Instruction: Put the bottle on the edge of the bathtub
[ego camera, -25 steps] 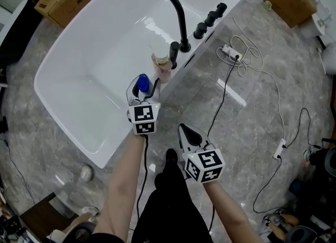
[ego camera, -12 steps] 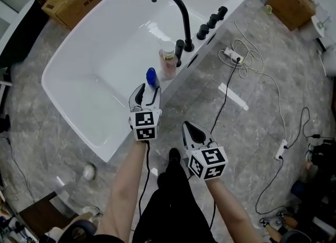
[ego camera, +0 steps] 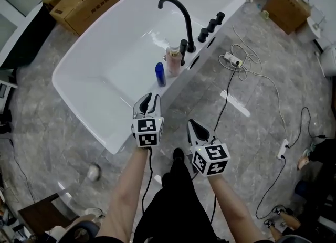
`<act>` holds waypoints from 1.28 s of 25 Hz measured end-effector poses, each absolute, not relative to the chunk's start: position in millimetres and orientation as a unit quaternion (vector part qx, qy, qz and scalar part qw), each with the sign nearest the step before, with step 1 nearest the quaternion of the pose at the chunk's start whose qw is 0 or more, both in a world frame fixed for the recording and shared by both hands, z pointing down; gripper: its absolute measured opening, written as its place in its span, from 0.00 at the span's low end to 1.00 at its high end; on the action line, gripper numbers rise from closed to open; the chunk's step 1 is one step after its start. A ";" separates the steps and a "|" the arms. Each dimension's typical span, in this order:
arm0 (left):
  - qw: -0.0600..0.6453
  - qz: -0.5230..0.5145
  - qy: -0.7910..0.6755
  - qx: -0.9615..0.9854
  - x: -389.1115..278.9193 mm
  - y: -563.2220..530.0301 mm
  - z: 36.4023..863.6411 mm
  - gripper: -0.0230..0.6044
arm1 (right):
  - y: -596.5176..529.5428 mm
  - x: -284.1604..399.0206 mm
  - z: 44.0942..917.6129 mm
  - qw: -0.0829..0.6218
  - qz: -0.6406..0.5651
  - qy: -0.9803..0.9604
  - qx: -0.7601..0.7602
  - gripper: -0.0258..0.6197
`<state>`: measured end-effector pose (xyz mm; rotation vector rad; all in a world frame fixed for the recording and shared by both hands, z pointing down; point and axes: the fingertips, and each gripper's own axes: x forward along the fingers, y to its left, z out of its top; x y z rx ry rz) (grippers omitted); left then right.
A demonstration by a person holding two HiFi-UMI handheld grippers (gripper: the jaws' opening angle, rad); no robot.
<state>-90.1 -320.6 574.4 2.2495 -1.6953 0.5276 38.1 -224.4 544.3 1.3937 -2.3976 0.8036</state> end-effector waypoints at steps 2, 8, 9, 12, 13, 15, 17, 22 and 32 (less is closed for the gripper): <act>0.138 0.181 -0.585 0.778 -92.9 -307.6 566.9 0.16 | -215.7 36.1 538.0 0.124 0.272 -0.824 0.482 0.05; 0.138 0.179 -0.576 0.786 -102.5 -265.6 545.6 0.11 | -186.6 26.3 517.1 0.122 0.255 -0.827 0.487 0.05; 0.137 0.178 -0.574 0.787 -104.5 -259.0 542.7 0.11 | -182.1 24.7 513.7 0.121 0.252 -0.827 0.488 0.05; 0.138 0.172 -0.568 0.793 -109.4 -238.0 532.1 0.09 | -168.8 21.5 503.9 0.120 0.245 -0.827 0.492 0.05; 0.138 0.169 -0.567 0.794 -110.6 -231.1 527.6 0.09 | -164.7 20.8 500.9 0.120 0.243 -0.827 0.493 0.05; 0.135 0.162 -0.563 0.799 -112.5 -218.3 518.5 0.07 | -157.1 19.8 496.0 0.118 0.239 -0.827 0.494 0.05; 0.130 0.157 -0.558 0.804 -113.6 -207.0 509.5 0.05 | -149.7 19.8 491.8 0.117 0.237 -0.827 0.496 0.05; 0.124 0.148 -0.553 0.810 -120.8 -186.6 491.5 0.05 | -135.7 17.4 481.3 0.114 0.231 -0.826 0.501 0.05; 0.114 0.136 -0.555 0.813 -132.1 -141.4 464.5 0.05 | -110.1 15.6 456.6 0.106 0.215 -0.833 0.499 0.05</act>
